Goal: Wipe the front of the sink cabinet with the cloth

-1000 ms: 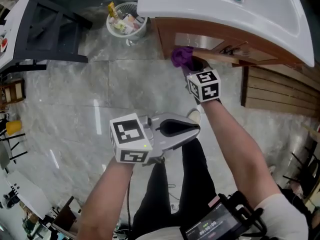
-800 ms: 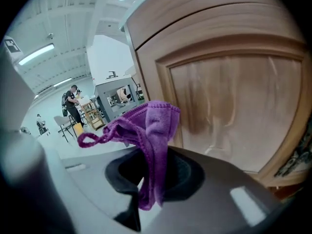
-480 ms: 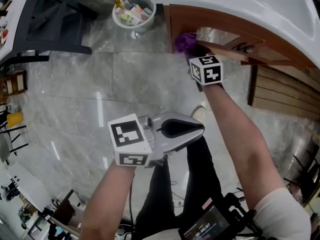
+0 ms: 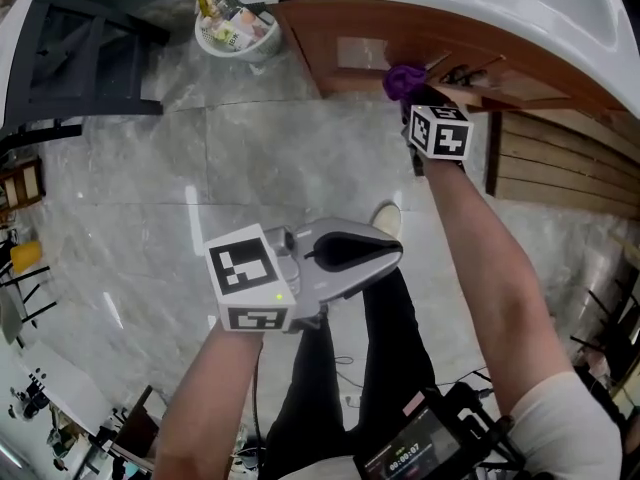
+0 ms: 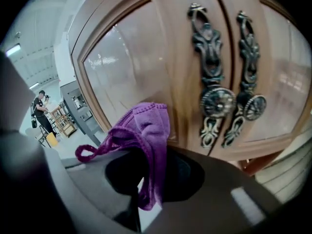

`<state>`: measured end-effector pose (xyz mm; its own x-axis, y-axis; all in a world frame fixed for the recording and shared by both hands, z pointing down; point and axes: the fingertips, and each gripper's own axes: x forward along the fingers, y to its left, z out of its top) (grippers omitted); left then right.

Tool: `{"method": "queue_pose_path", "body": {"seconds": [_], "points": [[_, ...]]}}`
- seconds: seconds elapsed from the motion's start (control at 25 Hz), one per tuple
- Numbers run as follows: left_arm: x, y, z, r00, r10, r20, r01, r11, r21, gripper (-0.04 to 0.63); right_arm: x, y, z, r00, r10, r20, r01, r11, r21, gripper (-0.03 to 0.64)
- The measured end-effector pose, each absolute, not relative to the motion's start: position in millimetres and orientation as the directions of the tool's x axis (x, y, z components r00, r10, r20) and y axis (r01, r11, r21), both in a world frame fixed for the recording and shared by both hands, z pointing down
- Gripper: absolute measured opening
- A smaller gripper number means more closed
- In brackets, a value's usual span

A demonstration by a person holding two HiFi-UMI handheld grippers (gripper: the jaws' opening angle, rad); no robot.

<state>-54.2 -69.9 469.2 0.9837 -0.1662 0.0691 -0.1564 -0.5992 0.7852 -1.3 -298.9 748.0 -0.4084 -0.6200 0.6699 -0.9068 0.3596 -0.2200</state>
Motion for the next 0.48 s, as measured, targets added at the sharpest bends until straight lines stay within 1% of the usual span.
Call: {"method": "queue_pose_path", "body": {"seconds": [0.24, 0.48], "points": [[-36, -77, 473, 0.988, -0.14, 0.07, -0.141, -0.605, 0.784, 0.006, 45, -297, 758, -0.342, -0.633, 0.695, -0.937, 0.283, -0.204, 0.075], [-20, -83, 468, 0.992, -0.115, 0.056, -0.116, -0.614, 0.781, 0.006, 65, -289, 761, -0.333, -0.625, 0.706, -0.942, 0.256, -0.218, 0.075]]}}
